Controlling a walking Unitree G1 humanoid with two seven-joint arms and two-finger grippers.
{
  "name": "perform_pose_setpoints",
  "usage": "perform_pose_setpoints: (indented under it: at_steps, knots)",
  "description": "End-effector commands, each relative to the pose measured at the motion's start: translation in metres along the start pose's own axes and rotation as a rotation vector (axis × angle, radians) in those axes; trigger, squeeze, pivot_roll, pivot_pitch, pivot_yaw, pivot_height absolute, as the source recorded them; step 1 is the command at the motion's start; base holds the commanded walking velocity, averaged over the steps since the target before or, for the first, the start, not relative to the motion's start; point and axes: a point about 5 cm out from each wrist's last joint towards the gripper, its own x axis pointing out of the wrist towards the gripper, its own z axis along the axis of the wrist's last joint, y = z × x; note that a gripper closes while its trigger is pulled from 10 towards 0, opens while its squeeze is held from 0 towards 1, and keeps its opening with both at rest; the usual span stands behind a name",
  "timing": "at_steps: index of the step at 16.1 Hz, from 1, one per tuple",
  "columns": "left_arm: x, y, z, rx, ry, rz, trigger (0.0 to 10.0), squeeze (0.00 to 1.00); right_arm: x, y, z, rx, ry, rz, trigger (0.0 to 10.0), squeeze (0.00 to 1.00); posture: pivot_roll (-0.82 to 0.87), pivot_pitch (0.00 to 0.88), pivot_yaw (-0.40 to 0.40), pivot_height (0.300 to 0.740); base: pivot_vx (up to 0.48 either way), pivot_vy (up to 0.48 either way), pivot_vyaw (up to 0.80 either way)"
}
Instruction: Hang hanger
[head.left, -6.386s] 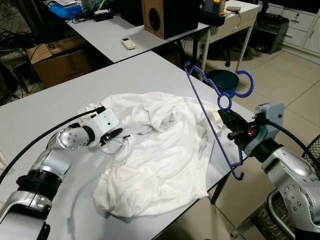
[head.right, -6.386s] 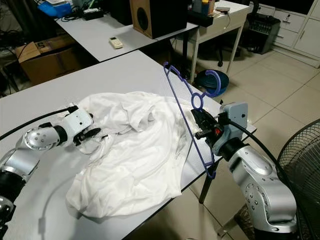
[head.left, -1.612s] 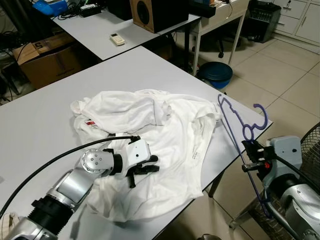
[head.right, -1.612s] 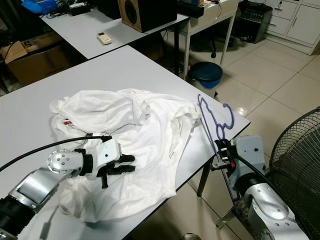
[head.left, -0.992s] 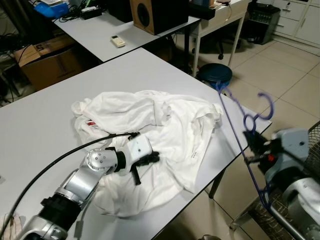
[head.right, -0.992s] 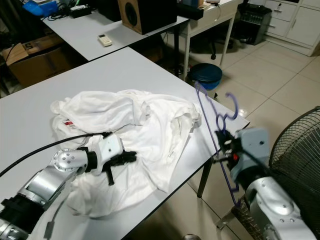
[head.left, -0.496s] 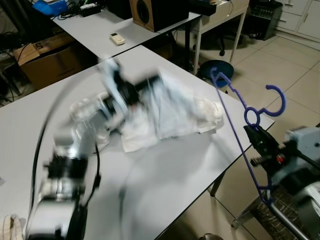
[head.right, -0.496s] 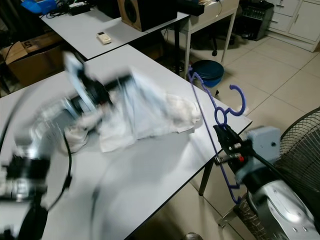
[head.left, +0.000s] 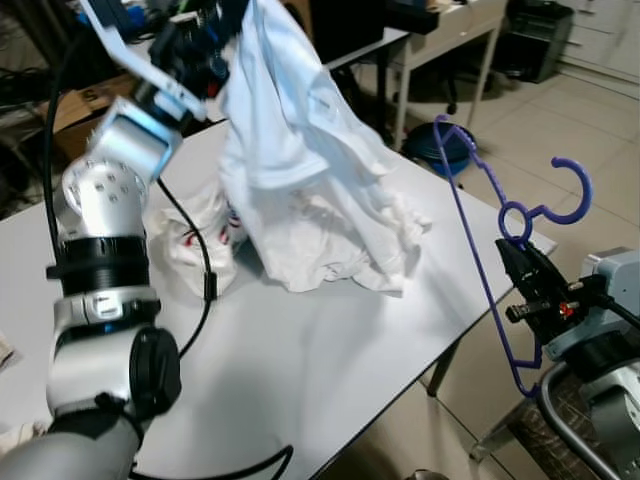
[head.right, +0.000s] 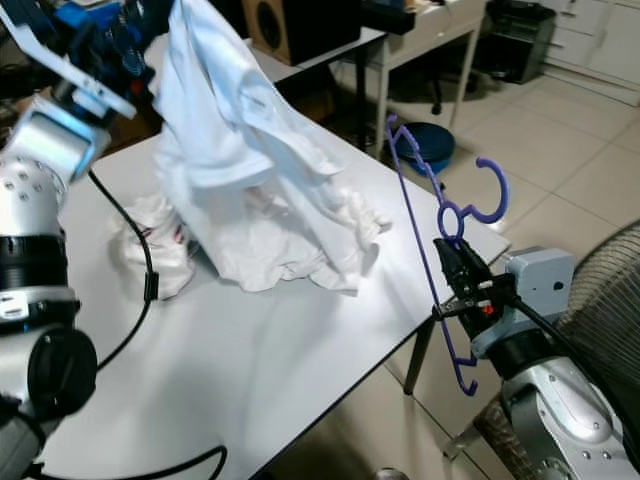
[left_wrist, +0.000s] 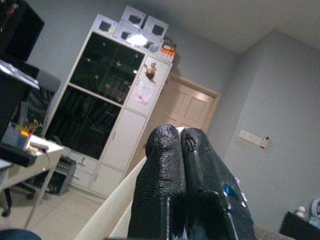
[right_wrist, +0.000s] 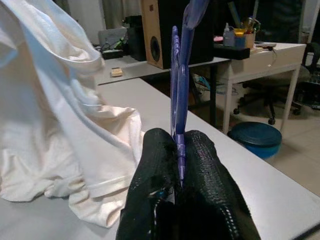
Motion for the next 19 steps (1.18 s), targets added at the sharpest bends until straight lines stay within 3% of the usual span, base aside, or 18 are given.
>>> perform_pose_setpoints:
  at_steps: [1,3,4,7,8,9,10,11,12,14,15,16,18,19]
  knots:
    - [0.006,-0.005,0.015,0.047,0.002,-0.025,0.0,0.0,0.004,0.003,0.003,0.002,-0.032,0.021,10.0,0.0,-0.22,0.001,0.163,0.74,0.0,0.0,0.0]
    - [0.008,-0.006,0.015,0.07,0.026,-0.026,0.0,0.0,0.006,0.004,0.004,0.003,-0.038,0.026,10.0,0.0,-0.21,0.001,0.164,0.74,0.0,0.0,0.0]
    - [0.002,-0.003,0.0,0.194,0.171,-0.006,0.0,0.0,0.008,0.004,0.003,0.003,-0.044,0.025,10.0,0.0,-0.21,0.001,0.166,0.74,0.0,0.0,0.0]
    - [-0.051,0.028,-0.048,0.346,0.437,0.154,0.0,0.0,0.009,0.003,0.003,-0.001,-0.042,0.035,10.0,0.0,-0.2,0.01,0.156,0.74,0.0,0.0,0.0]
    - [-0.088,0.042,-0.075,0.392,0.582,0.235,0.0,0.0,0.008,0.002,0.003,-0.003,-0.036,0.04,10.0,0.0,-0.2,0.014,0.148,0.74,0.0,0.0,0.0]
    - [-0.109,0.05,-0.086,0.426,0.658,0.312,1.0,0.0,0.007,0.001,0.002,-0.004,-0.032,0.039,10.0,0.0,-0.2,0.02,0.141,0.74,0.0,0.0,0.0]
    - [-0.119,0.055,-0.089,0.454,0.693,0.355,10.0,0.0,0.006,0.0,0.002,-0.006,-0.028,0.037,10.0,0.0,-0.2,0.021,0.14,0.74,0.0,0.0,0.0]
    - [-0.138,0.059,-0.088,0.5,0.755,0.404,10.0,1.0,0.003,-0.006,0.0,-0.011,-0.006,0.02,10.0,0.0,-0.21,0.025,0.132,0.74,0.0,0.0,0.0]
    - [-0.14,0.059,-0.086,0.512,0.766,0.407,10.0,1.0,0.003,-0.007,-0.001,-0.013,0.001,0.015,10.0,0.0,-0.21,0.025,0.132,0.74,0.0,0.0,0.0]
    - [-0.148,0.068,-0.071,0.677,0.85,0.439,10.0,1.0,-0.001,-0.012,-0.007,-0.013,0.044,-0.004,10.0,0.0,-0.21,0.027,0.128,0.74,0.0,0.0,0.0]
    - [-0.144,0.074,-0.058,0.779,0.843,0.482,10.0,1.0,-0.003,-0.017,-0.011,-0.014,0.069,-0.033,10.0,0.0,-0.22,0.026,0.124,0.74,0.0,0.0,0.0]
    - [-0.138,0.076,-0.052,0.829,0.817,0.478,10.0,1.0,-0.006,-0.022,-0.015,-0.012,0.095,-0.063,10.0,0.0,-0.22,0.027,0.123,0.74,0.0,0.0,0.0]
    - [-0.12,0.055,-0.063,0.723,0.736,0.269,10.0,1.0,-0.01,-0.026,-0.018,-0.013,0.118,-0.086,10.0,0.0,-0.23,0.028,0.124,0.74,0.0,0.0,0.0]
    - [-0.117,0.037,-0.078,0.599,0.735,0.122,10.0,1.0,-0.012,-0.027,-0.017,-0.012,0.117,-0.088,10.0,0.0,-0.23,0.029,0.125,0.74,0.0,0.0,0.0]
